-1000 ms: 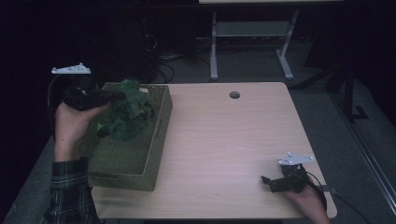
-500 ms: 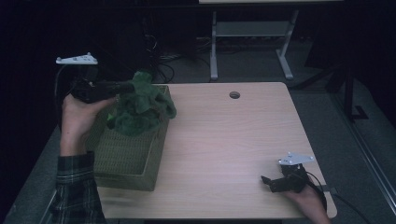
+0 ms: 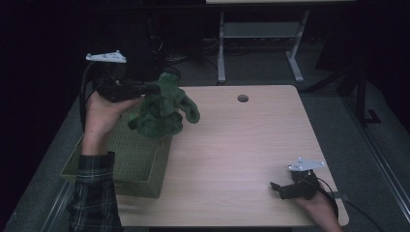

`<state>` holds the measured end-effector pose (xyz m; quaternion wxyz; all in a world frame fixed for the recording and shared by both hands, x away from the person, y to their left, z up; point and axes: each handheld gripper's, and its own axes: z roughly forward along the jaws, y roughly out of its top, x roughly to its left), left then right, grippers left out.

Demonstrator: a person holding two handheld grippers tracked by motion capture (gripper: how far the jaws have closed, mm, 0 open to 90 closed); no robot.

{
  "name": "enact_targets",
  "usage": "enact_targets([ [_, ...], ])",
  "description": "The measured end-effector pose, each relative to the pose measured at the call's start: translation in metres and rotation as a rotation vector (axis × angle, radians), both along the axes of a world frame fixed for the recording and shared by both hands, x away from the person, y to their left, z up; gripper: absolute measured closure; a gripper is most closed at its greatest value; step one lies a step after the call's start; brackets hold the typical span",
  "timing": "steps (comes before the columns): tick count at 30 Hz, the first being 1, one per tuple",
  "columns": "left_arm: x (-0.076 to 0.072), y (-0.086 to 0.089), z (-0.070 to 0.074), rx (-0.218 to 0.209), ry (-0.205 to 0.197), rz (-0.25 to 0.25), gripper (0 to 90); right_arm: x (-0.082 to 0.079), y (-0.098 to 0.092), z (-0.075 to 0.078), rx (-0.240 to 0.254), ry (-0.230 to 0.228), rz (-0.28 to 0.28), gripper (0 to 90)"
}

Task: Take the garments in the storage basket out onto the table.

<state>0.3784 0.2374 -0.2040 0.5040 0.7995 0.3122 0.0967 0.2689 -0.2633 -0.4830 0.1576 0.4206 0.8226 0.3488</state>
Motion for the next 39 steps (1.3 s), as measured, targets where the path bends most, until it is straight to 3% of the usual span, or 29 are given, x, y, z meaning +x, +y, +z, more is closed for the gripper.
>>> enact_targets([
  [13, 0.007, -0.046, -0.012, 0.014, 0.018, -0.077, 84.1, 0.000, 0.000, 0.000, -0.002, -0.001, -0.010, 2.5],
  [26, 0.001, -0.094, -0.027, 0.046, 0.013, -0.133, 84.1, 0.001, 0.000, 0.000, 0.001, 0.001, -0.015, 2.5],
  [39, -0.008, -0.139, -0.062, 0.025, 0.034, -0.172, 84.1, 0.000, 0.000, 0.000, -0.001, 0.001, -0.020, 2.5],
])
